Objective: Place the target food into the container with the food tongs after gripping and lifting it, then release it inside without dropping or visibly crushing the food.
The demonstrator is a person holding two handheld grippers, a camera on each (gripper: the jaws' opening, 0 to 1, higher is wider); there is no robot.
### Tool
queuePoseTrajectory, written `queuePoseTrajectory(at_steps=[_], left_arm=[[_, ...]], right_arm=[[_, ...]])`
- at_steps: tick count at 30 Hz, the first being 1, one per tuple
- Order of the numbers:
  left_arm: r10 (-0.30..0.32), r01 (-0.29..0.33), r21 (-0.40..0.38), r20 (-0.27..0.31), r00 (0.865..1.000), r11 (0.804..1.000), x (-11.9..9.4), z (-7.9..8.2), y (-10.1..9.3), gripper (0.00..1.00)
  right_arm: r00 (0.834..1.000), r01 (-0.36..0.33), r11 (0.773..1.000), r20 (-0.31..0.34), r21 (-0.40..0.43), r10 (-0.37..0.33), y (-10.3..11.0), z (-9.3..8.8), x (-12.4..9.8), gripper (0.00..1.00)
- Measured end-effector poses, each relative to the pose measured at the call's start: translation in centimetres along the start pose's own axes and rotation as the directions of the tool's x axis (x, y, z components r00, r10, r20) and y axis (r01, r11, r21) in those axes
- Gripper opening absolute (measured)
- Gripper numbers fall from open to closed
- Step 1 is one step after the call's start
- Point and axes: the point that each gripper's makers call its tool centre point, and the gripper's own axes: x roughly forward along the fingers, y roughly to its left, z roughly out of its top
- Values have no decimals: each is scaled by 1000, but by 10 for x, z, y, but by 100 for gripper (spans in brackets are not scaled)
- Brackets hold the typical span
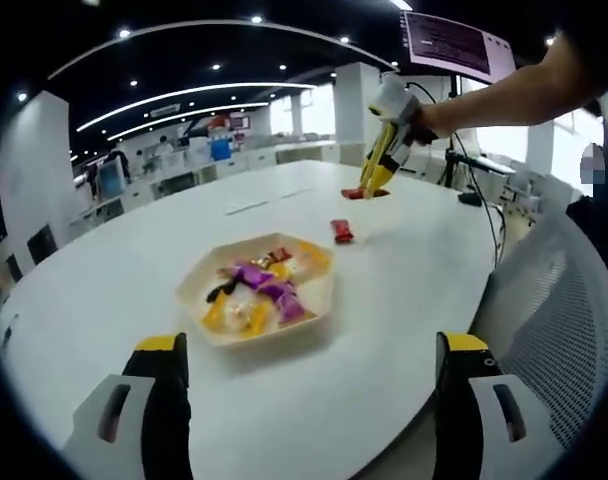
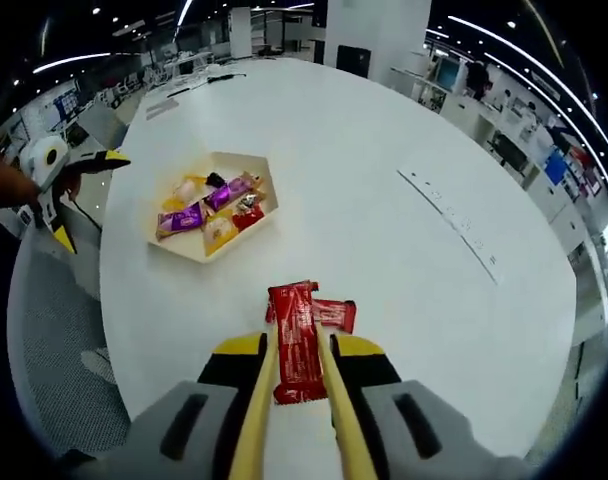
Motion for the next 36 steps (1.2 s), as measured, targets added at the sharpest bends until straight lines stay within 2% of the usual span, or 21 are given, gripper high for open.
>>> queuePoseTrajectory(at_steps=[3,9,14,21,30,36], left_arm=[[-1,1,7,5,1000,1000,0,1,-1,99],[-7,7,2,8,1000,1000,0,2,-2,99],[0,0,14,13,1000,1000,0,3,-1,99],[1,-1,15,12,1000,1000,0,3,-1,99],[12,-12,18,16,1000,1000,0,4,1,99],[15,-15,18,18,1000,1000,0,5,2,99]], right_arm=[[1000,-3,1000,10,-13,3,4,13,-2,23],[999,-11,999,39,-36,13,11,50,-1,23],[998,-27,997,61,-67,31,25,82,5,23],[995,-58,992,72,-110,66,47,118,16,23],[992,-91,983,77,-160,104,73,154,31,23],[989,-107,980,82,-169,122,87,172,41,23]])
